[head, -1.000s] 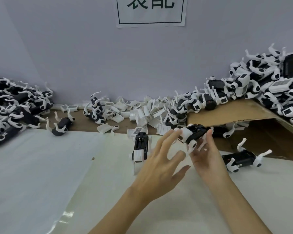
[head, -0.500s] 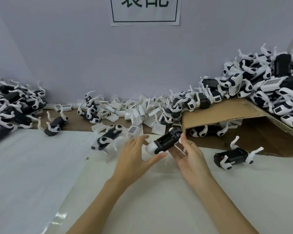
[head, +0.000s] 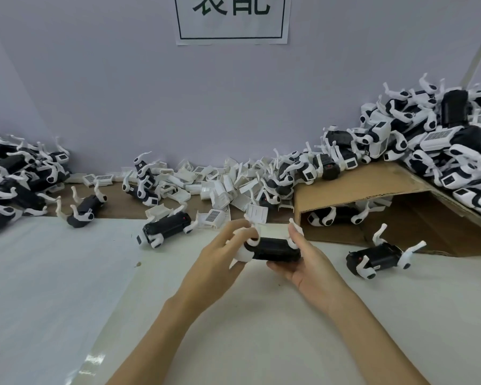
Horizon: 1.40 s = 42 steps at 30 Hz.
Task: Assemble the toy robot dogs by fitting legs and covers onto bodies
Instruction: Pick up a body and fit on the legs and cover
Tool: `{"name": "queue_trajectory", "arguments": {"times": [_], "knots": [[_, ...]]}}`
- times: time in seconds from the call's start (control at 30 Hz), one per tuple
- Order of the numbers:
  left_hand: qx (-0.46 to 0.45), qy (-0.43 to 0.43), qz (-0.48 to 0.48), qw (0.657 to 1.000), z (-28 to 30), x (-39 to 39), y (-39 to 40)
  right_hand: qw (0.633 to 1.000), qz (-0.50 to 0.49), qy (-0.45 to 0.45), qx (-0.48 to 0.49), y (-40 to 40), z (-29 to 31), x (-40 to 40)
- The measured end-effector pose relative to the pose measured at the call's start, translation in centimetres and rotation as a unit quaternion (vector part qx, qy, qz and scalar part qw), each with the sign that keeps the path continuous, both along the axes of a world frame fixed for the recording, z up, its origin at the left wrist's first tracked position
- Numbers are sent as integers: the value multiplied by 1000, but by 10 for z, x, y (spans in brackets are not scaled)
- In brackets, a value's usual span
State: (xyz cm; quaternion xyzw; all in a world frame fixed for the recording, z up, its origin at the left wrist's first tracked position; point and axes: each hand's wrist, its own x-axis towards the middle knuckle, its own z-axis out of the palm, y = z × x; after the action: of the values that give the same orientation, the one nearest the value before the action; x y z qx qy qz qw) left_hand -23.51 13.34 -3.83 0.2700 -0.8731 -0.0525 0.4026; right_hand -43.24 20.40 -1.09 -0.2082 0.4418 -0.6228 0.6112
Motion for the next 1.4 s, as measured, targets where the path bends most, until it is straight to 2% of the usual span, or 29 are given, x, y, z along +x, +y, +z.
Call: {"name": "queue_trajectory", "arguments": {"times": [0.07, 0.13, 0.17, 0.23, 0.3, 0.47, 0.63, 0.7, 0.8, 0.87, 0.97, 1.0, 1.03, 1.07, 1.13, 1.2, 1.27, 1.4], "knots": [[9, 16, 1, 1000, 1, -3, 3, 1000, -25, -10, -12, -2, -3, 2], [110, 84, -8, 990, 2, -6, 6, 999, -37, -7, -28, -2, -2, 1], [195, 125, -19, 973, 4, -6, 8, 998, -41, 6, -37, -2, -1, 1], [374, 187, -32, 908, 11, -5, 13, 996, -43, 51, -54, 0, 1, 2], [491, 209, -24, 846, 14, -7, 14, 993, -32, 94, -58, 0, 1, 5], [540, 296, -47, 786, 13, -7, 8, 991, 30, 110, -71, 0, -2, 6], [523, 308, -67, 792, 13, -1, 5, 978, 87, 168, -87, 2, -3, 3], [531, 318, -91, 780, 14, -2, 5, 975, 82, 179, -105, 1, -2, 4], [561, 353, -153, 733, 15, -2, 2, 978, 93, 138, -126, 2, -2, 1], [577, 364, -199, 704, 16, 1, -1, 974, 133, 143, -118, 6, -2, -3], [626, 434, -239, 602, 19, 4, -2, 960, 170, 196, -109, 8, -1, -10], [628, 447, -231, 594, 20, 3, -1, 960, 181, 180, -117, 8, -2, -13], [623, 444, -208, 610, 20, 0, -1, 961, 197, 143, -128, 7, -3, -15], [608, 430, -180, 643, 19, -1, 0, 963, 216, 85, -137, 7, -4, -17], [571, 408, -161, 694, 19, -2, 1, 954, 248, -80, -151, 8, -2, -19], [551, 398, -172, 713, 22, -2, 3, 938, 248, -194, -143, 9, 3, -18], [540, 394, -176, 723, 23, -1, 6, 950, 220, -190, -110, 8, 5, -13], [547, 352, -183, 737, 22, -4, 11, 973, 228, -22, -12, 6, 3, 0]]}}
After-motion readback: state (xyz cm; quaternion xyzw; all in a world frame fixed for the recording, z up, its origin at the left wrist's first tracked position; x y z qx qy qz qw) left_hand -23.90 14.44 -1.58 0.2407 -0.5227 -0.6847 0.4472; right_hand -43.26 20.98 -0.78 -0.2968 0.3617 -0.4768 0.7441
